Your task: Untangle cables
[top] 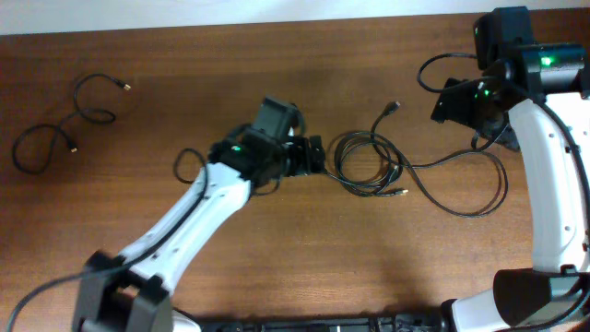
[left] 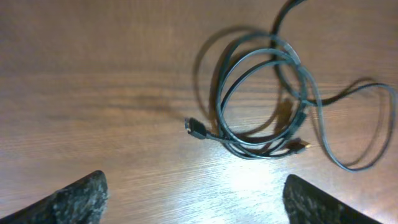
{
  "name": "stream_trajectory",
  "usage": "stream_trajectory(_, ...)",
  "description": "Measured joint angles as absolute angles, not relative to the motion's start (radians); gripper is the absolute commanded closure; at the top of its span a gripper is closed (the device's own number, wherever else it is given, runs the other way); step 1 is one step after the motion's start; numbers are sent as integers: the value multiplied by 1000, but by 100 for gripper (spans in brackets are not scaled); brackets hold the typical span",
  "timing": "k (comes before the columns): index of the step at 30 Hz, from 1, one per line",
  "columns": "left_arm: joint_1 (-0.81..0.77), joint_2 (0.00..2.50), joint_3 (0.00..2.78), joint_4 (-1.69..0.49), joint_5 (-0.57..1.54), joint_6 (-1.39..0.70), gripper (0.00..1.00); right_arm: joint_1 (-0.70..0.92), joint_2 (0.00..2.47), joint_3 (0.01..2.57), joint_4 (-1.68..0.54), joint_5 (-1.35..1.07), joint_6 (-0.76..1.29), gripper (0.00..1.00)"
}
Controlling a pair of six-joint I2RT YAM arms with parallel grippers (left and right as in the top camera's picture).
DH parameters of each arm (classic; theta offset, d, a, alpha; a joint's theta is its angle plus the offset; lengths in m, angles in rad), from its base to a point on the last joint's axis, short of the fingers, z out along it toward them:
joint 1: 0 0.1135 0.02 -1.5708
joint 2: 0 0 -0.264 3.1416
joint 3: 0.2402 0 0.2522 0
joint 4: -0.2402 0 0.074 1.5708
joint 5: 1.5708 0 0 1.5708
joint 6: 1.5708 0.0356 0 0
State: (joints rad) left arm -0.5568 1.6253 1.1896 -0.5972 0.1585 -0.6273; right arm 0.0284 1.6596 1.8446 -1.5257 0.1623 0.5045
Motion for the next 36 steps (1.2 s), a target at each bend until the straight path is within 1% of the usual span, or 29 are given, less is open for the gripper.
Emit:
stream_trajectory(2,-591,1670,1190,-577,152,-683,16,28,1660,1826,-1511,162,504,2)
stream_trajectory(3,-607,1690,1190,-564,151,-710,21,28,1660,1817,-1505,162,504,1)
stream_trajectory(6,-652,1736,1190,-516,146,-763,27,28,1660,1779,-1485,162,501,1)
stream_trajectory(8,-669,1758,1190,-485,145,-788,30,28,1660,1756,-1485,163,501,1)
stream_trajectory(9,-674,1769,1190,-474,139,-804,33,28,1660,1734,-1480,163,501,1)
stream_trajectory(11,-675,1788,1190,-473,115,-845,35,28,1660,1717,-1476,163,500,1)
stream_trajectory(16,-675,1861,1190,-456,72,-957,36,28,1660,1671,-1460,163,500,1)
stream_trajectory(18,-675,1878,1190,-435,69,-986,41,28,1660,1659,-1456,163,500,1)
stream_trajectory(20,-675,1895,1190,-387,64,-1010,51,28,1660,1645,-1453,163,500,1)
stream_trajectory(23,-675,1901,1190,-341,61,-1025,69,28,1660,1634,-1452,163,498,1)
stream_trajectory(24,-675,1901,1190,-329,59,-1027,72,28,1660,1632,-1451,163,498,1)
stream_trajectory(26,-675,1901,1190,-321,57,-1034,77,28,1660,1632,-1450,163,497,1)
stream_trajectory(27,-675,1901,1190,-321,55,-1040,78,28,1660,1632,-1450,163,498,1)
stream_trajectory(29,-675,1901,1190,-323,54,-1040,84,28,1660,1632,-1450,163,498,1)
stream_trajectory(32,-675,1901,1190,-330,54,-1042,97,28,1660,1632,-1450,163,498,1)
stream_trajectory(33,-675,1901,1190,-331,55,-1039,100,28,1660,1632,-1450,162,498,1)
stream_trajectory(36,-673,1901,1190,-331,55,-1034,100,28,1660,1631,-1450,163,498,1)
